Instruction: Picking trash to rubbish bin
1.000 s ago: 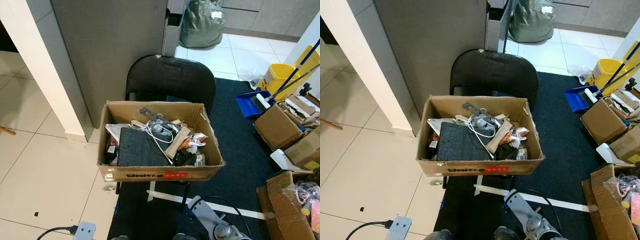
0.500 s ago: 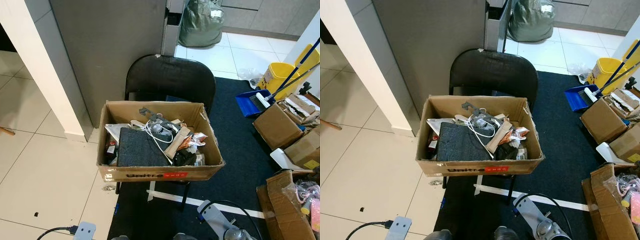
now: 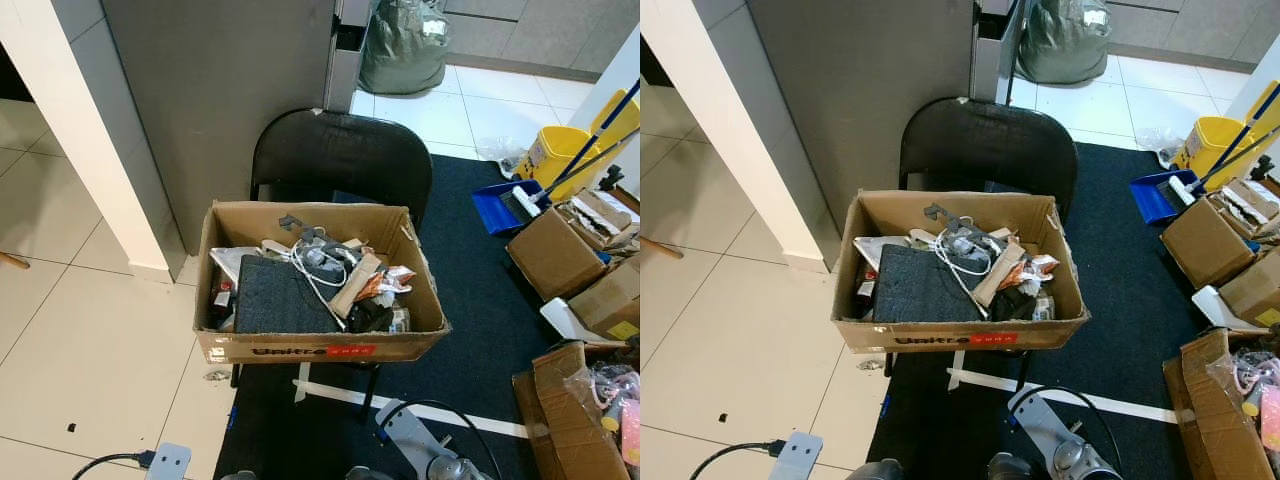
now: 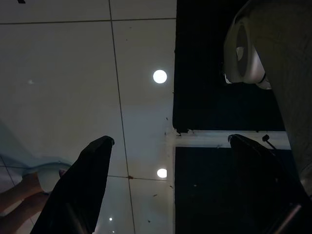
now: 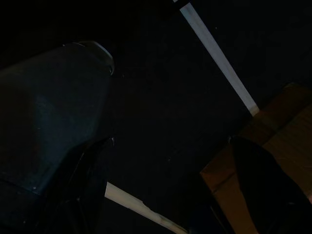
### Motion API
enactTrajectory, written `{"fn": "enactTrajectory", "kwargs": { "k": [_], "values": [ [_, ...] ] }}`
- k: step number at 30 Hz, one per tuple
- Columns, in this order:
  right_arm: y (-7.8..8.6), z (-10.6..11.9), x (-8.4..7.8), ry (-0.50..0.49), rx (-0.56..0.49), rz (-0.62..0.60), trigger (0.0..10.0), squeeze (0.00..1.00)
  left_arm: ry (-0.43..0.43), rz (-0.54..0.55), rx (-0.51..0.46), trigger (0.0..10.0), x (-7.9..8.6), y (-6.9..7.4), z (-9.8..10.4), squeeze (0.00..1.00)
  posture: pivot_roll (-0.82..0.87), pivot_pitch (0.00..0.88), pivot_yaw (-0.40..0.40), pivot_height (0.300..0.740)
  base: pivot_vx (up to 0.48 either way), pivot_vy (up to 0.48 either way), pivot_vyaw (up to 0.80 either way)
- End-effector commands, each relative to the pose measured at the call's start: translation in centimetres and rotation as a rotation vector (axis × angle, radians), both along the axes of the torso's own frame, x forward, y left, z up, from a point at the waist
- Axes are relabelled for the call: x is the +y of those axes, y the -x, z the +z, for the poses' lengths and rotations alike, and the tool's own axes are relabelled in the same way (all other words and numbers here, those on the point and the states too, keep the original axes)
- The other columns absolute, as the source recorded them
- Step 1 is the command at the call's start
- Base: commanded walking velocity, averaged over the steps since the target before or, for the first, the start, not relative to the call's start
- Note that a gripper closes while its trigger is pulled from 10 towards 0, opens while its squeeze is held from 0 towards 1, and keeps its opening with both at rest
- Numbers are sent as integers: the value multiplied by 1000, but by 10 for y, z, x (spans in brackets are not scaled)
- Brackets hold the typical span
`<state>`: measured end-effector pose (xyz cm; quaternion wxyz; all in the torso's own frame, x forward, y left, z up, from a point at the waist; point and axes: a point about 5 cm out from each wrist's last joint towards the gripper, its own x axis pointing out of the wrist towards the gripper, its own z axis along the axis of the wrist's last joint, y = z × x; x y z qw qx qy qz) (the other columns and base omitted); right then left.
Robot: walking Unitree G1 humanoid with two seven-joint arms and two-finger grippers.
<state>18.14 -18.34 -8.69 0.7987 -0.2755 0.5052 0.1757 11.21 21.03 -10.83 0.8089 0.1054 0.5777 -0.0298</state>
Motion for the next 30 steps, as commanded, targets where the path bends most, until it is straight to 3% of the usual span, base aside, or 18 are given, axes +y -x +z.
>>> {"fn": "enactTrajectory", "kwargs": {
  "k": [1, 12, 14, 22, 23, 26, 30],
  "values": [
    [5, -2, -1, -2, 21, -18, 10000, 0, 19, 10, 28, 10000, -6, 10, -4, 0, 36, 118, -47, 740, 0, 0, 0],
    [11, -4, -6, 4, 46, 6, 10000, 0, 21, -43, 35, 10000, -7, 9, -3, 0, 36, 109, -46, 740, 0, 0, 0],
    [12, -4, -8, -9, 43, -30, 10000, 0, 27, -13, 33, 10000, -7, 10, -4, 0, 36, 109, -46, 740, 0, 0, 0],
    [-6, 4, -12, -42, -41, -148, 10000, 0, 3, 68, -1, 10000, -4, 10, -3, 0, 42, 101, -42, 740, 0, 0, 0],
    [-11, 7, -11, -60, -68, -176, 10000, 0, -12, 92, -15, 10000, -3, 10, -3, 0, 42, 101, -42, 740, 0, 0, 0],
    [-52, 30, -5, -157, -224, -294, 10000, 0, -89, 210, -88, 10000, 2, 9, -1, 0, 51, 105, -45, 740, 0, 0, 0],
    [-93, 59, 4, -233, -346, -311, 10000, 0, -95, 277, -138, 10000, 3, 8, 0, 0, 51, 105, -45, 740, 0, 0, 0]
  ]
}}
